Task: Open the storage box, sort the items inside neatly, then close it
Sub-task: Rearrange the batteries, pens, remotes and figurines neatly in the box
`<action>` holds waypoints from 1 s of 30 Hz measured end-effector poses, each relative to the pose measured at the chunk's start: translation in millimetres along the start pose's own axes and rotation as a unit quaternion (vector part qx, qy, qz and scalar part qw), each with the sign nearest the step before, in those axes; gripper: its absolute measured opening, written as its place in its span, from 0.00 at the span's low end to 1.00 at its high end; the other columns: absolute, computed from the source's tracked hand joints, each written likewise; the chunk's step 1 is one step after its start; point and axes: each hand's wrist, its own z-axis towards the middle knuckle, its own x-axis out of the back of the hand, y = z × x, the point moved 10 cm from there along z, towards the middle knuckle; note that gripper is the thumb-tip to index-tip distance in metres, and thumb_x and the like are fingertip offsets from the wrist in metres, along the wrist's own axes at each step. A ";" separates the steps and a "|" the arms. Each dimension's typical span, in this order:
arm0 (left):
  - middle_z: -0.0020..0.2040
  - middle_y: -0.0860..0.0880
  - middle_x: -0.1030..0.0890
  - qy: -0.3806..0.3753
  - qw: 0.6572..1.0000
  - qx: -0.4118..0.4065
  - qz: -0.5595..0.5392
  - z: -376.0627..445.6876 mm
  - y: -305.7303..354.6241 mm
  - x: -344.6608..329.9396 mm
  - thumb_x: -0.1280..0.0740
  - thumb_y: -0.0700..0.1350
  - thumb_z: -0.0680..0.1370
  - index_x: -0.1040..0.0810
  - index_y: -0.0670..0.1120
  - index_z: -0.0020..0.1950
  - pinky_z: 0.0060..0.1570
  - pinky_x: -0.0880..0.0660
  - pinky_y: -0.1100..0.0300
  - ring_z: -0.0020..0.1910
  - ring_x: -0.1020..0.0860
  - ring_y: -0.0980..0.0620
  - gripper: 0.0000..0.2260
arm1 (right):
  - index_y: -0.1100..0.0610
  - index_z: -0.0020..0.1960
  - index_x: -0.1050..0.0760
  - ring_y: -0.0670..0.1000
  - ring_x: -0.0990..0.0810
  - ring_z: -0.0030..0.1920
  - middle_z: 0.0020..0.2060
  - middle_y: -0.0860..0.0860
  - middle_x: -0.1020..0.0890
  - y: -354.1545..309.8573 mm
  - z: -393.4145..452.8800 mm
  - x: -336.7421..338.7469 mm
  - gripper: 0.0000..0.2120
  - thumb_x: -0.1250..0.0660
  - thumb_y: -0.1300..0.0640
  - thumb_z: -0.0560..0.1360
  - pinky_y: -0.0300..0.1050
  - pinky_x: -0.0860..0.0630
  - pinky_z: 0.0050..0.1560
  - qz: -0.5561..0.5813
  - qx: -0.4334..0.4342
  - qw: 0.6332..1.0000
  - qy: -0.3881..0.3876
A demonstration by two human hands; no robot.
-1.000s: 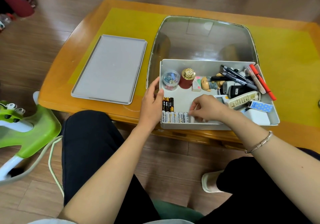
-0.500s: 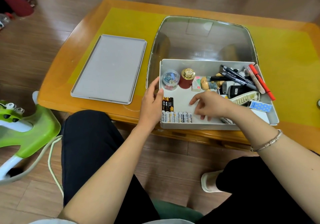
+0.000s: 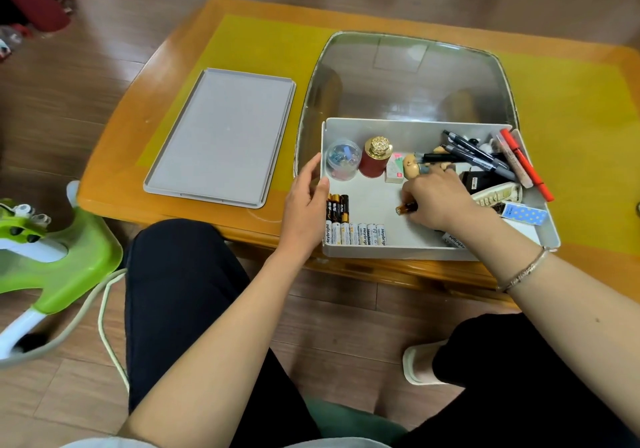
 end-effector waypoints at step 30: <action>0.70 0.50 0.29 0.006 1.000 -0.007 0.004 -0.6 3.1 0.7 0.43 0.46 0.83 0.35 0.53 0.74 0.62 0.26 0.47 0.67 0.30 0.53 0.18 | 0.58 0.60 0.23 0.53 0.20 0.53 0.50 0.55 0.17 -41.3 25.9 -9.6 0.16 0.35 0.64 0.72 0.47 0.24 0.58 0.384 -0.050 0.922 -0.011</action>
